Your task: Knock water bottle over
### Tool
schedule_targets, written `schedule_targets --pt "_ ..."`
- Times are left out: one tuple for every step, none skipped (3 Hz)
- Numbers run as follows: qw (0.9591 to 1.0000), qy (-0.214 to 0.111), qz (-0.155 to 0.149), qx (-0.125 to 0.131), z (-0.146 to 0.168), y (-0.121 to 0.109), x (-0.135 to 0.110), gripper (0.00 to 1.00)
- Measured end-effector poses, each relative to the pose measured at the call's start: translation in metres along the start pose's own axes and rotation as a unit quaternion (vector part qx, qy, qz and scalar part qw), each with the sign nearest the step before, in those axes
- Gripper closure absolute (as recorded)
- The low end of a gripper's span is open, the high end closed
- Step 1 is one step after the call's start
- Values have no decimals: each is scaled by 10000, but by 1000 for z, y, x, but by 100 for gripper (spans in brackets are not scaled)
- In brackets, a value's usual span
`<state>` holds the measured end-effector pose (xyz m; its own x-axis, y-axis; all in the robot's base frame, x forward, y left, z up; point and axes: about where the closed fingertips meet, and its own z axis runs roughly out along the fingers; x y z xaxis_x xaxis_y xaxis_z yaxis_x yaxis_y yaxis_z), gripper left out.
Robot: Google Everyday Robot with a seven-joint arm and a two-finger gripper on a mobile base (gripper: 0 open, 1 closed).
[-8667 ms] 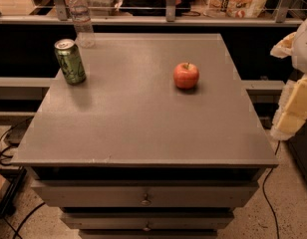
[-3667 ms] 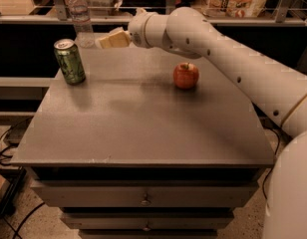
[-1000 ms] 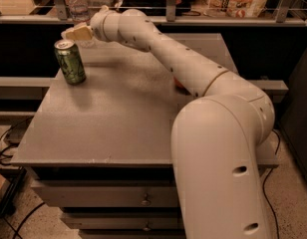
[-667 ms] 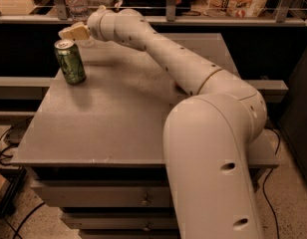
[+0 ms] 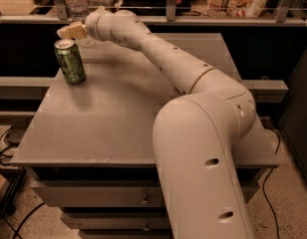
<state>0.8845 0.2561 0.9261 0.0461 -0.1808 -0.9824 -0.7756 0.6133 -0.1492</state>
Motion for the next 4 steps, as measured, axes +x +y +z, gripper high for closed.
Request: schedule_targets --pt "9999 -45 101 -25 7 0 -1 16" --pt "9996 -157 229 -100 15 2 -2 47" --pt "9993 -222 297 -111 18 2 -2 70" --pt "9996 -269 116 35 -3 -13 -18 99"
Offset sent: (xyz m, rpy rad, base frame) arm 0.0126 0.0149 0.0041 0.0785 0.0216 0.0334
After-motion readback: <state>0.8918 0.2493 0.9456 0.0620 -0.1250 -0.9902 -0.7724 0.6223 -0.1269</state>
